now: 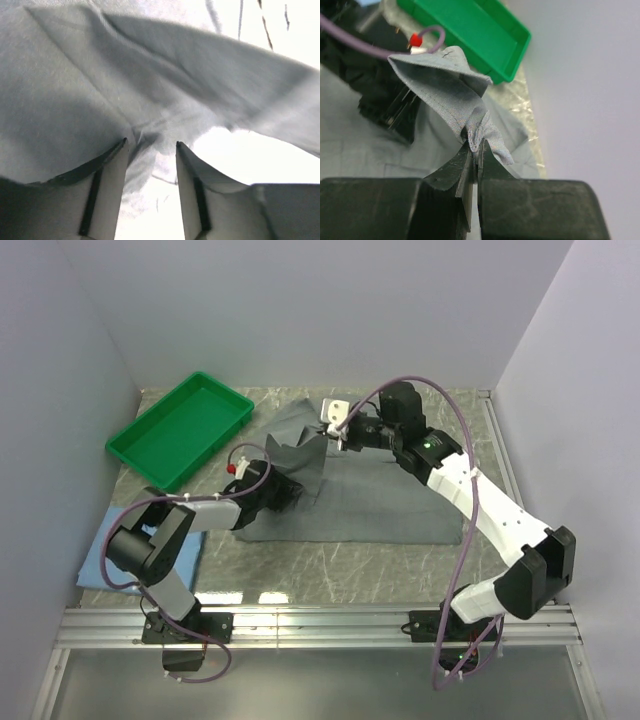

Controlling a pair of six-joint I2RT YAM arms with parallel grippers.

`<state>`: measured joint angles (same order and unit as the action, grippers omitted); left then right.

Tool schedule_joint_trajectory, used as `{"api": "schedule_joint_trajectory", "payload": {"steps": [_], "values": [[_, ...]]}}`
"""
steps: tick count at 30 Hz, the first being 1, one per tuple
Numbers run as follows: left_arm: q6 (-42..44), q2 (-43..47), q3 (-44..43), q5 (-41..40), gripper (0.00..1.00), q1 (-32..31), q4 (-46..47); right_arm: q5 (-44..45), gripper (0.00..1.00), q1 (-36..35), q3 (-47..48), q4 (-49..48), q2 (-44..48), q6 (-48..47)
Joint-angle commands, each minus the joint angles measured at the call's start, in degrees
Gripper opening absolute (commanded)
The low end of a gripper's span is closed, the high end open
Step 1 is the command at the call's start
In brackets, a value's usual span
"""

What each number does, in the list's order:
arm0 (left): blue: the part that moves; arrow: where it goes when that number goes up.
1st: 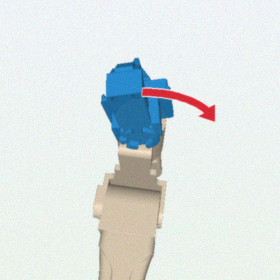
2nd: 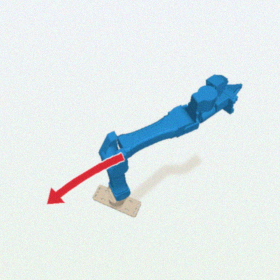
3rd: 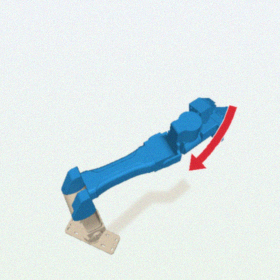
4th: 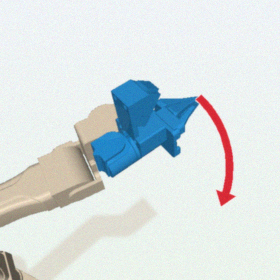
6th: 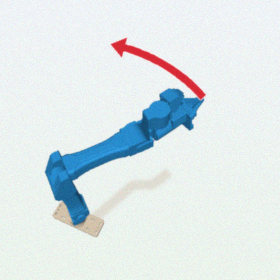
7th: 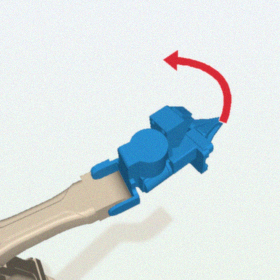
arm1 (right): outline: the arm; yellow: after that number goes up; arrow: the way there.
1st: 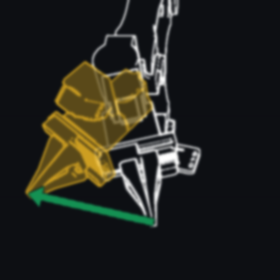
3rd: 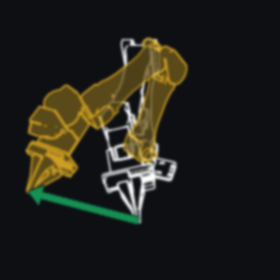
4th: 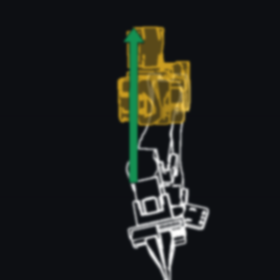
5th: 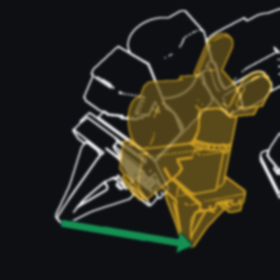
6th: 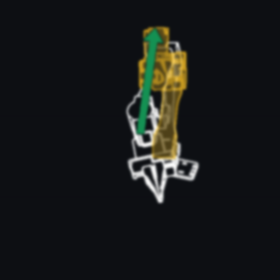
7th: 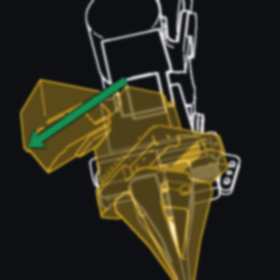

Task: Fold and stack the long sleeve shirts
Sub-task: Fold the shirt

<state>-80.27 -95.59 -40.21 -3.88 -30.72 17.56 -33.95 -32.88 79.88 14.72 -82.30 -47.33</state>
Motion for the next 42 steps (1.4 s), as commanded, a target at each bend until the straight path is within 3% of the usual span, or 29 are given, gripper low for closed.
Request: {"api": "schedule_joint_trajectory", "payload": {"steps": [1,7,15,21,29,34,35,36,38,42], "values": [[2.56,5.58,0.48,-0.78,0.50,-0.13,-1.11,-0.15,0.00,-0.43,-2.00,1.53,3.99,-1.80],[4.68,17.96,6.62,0.89,0.56,-0.30,-7.88,0.99,0.00,-0.51,-7.44,5.76,8.03,-2.94],[10.39,38.87,11.02,-8.59,0.61,-0.22,-25.44,9.51,0.00,-0.43,-20.61,9.10,16.90,0.56],[13.73,46.97,10.76,-13.69,0.70,-0.13,-32.15,14.52,0.00,-0.43,-29.94,11.20,25.51,5.75],[18.57,48.22,8.92,-17.39,0.82,-0.22,-34.70,23.92,0.25,-0.60,-35.14,12.61,35.45,17.60],[22.61,46.02,5.93,-18.80,0.89,-0.13,-35.49,29.64,0.41,-0.43,-32.77,16.99,34.06,27.09],[23.22,45.59,4.97,-18.97,0.89,-0.13,-35.49,29.91,0.45,-0.43,-31.64,17.88,33.53,28.51],[24.27,44.97,4.53,-19.23,0.89,-0.13,-36.01,30.69,0.61,-0.43,-31.19,18.67,32.91,29.83],[25.33,44.35,3.47,-19.50,0.90,-0.13,-36.46,33.58,0.78,-0.43,-30.40,20.60,31.59,34.48],[27.70,43.82,2.77,-19.94,0.89,-0.13,-36.90,38.59,0.88,-0.34,-29.25,22.11,31.59,43.87]]}}
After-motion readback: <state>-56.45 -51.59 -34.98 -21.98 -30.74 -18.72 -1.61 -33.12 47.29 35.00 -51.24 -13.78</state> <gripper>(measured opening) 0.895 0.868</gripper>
